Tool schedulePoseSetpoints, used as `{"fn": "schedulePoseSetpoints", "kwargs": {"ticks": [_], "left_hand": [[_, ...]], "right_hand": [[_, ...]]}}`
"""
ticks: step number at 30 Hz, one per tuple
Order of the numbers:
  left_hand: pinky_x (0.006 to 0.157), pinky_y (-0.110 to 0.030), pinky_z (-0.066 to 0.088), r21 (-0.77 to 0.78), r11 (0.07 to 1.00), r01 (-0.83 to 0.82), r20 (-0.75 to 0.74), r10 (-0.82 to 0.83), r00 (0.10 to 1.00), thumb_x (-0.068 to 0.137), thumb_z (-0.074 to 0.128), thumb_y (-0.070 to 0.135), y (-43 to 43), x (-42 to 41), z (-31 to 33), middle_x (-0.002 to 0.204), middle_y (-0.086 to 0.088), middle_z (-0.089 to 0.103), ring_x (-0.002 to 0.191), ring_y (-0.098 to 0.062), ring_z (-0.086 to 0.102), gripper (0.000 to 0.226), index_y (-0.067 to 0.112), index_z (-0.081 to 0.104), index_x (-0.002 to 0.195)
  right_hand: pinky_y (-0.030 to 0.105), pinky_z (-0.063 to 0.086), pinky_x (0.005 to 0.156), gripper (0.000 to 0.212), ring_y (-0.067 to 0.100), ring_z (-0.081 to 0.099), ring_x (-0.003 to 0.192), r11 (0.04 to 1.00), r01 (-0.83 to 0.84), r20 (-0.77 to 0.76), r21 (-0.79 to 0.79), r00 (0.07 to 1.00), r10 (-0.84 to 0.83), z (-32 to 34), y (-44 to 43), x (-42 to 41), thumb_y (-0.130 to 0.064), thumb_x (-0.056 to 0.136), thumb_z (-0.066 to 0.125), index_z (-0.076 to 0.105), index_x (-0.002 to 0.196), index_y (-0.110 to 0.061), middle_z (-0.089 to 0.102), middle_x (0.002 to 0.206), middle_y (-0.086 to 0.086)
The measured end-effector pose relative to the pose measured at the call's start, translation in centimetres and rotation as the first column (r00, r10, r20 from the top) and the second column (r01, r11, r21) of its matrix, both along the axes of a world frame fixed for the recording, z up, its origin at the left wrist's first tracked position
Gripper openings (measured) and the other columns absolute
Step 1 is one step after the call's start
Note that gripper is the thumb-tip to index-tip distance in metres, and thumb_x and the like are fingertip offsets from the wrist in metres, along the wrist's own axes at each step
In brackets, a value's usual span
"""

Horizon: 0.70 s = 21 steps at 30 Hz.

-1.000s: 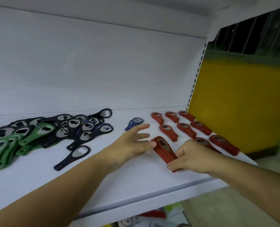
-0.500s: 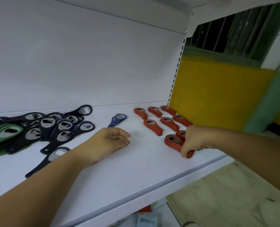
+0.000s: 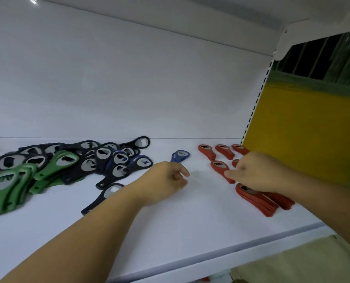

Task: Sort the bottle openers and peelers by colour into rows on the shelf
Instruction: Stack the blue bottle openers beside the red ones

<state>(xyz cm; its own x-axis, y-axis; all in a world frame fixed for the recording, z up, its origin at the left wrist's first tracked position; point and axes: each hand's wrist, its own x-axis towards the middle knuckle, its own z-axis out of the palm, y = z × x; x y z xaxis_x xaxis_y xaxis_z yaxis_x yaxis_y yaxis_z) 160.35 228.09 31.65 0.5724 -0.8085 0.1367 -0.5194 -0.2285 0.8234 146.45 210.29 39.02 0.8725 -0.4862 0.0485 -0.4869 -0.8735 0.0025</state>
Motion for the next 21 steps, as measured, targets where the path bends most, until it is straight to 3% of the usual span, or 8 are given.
{"fn": "schedulePoseSetpoints", "kwargs": {"ticks": [3,5,8,12,14,17,19,21], "left_hand": [[0.067,-0.025,0.047,0.026,0.997,-0.079,0.014,0.079,0.997,0.088,0.059,0.021,0.4,1.0,0.1,0.08,0.007,0.061,0.069,-0.009,0.055,0.01,0.023,0.065,0.096],[0.072,-0.029,0.051,0.044,0.994,-0.1,0.011,0.099,0.995,0.088,0.059,0.021,0.5,1.4,0.2,0.08,0.007,0.063,0.072,-0.011,0.059,0.007,0.023,0.065,0.092],[0.072,-0.029,0.052,0.043,0.989,-0.14,-0.038,0.141,0.989,0.088,0.057,0.019,1.1,2.1,0.2,0.077,0.004,0.065,0.072,-0.012,0.06,0.008,0.022,0.065,0.088],[0.066,-0.026,0.05,-0.071,0.953,-0.295,-0.278,0.265,0.923,0.091,0.051,0.008,1.6,3.3,-0.4,0.072,-0.002,0.064,0.063,-0.012,0.057,0.017,0.014,0.064,0.082],[0.064,-0.026,0.049,-0.117,0.915,-0.386,-0.362,0.322,0.875,0.091,0.048,0.004,1.5,3.7,-0.6,0.07,-0.003,0.063,0.061,-0.013,0.055,0.019,0.011,0.063,0.082],[0.067,-0.03,0.052,-0.128,0.892,-0.433,-0.343,0.37,0.863,0.09,0.047,0.005,1.0,3.6,-1.1,0.068,0.0,0.063,0.063,-0.014,0.057,0.022,0.016,0.063,0.08],[0.068,-0.029,0.053,-0.126,0.904,-0.409,-0.264,0.367,0.892,0.089,0.048,0.007,0.8,3.2,-1.2,0.069,0.002,0.065,0.065,-0.014,0.059,0.025,0.022,0.062,0.076],[0.067,-0.026,0.052,-0.13,0.909,-0.395,-0.215,0.363,0.907,0.088,0.048,0.009,0.5,2.8,-1.2,0.073,0.001,0.067,0.069,-0.014,0.06,0.026,0.027,0.06,0.074]], "right_hand": [[0.029,0.049,0.065,0.048,0.017,0.06,0.073,0.997,-0.081,0.022,-0.002,0.996,0.081,-3.5,1.4,2.5,-0.056,0.089,0.049,0.066,0.075,-0.012,0.065,0.075,0.002],[0.03,0.051,0.074,0.046,0.018,0.062,0.09,0.998,-0.064,0.074,0.026,0.995,0.062,-5.4,1.7,4.7,-0.057,0.089,0.048,0.066,0.095,-0.015,0.068,0.094,0.001],[0.026,0.036,0.05,0.045,0.017,0.056,0.067,0.996,-0.006,0.088,0.085,0.996,-0.002,-6.9,2.3,9.1,-0.057,0.091,0.042,0.052,0.07,-0.019,0.056,0.068,-0.003],[0.025,0.038,0.055,0.055,0.022,0.058,0.077,0.953,0.137,0.11,0.272,0.979,-0.173,-6.8,2.0,14.0,-0.068,0.088,0.034,0.051,0.078,-0.017,0.058,0.083,0.004],[0.026,0.045,0.063,0.055,0.021,0.058,0.077,0.957,0.155,0.055,0.245,0.983,-0.174,-6.5,1.9,15.1,-0.071,0.087,0.034,0.045,0.071,-0.019,0.057,0.084,0.004],[0.025,0.043,0.063,0.054,0.019,0.06,0.077,0.981,0.139,0.016,0.133,0.99,-0.142,-6.5,1.7,16.1,-0.069,0.083,0.042,0.049,0.074,-0.016,0.057,0.078,0.001],[0.025,0.039,0.057,0.045,0.02,0.061,0.079,0.98,0.131,0.02,0.146,0.991,-0.136,-6.7,1.5,16.5,-0.059,0.083,0.048,0.052,0.075,-0.015,0.057,0.077,0.001],[0.024,0.033,0.051,0.037,0.018,0.055,0.066,0.976,0.135,0.071,0.173,0.986,-0.149,-6.9,1.1,16.3,-0.05,0.083,0.052,0.05,0.07,-0.015,0.053,0.069,0.0]]}}
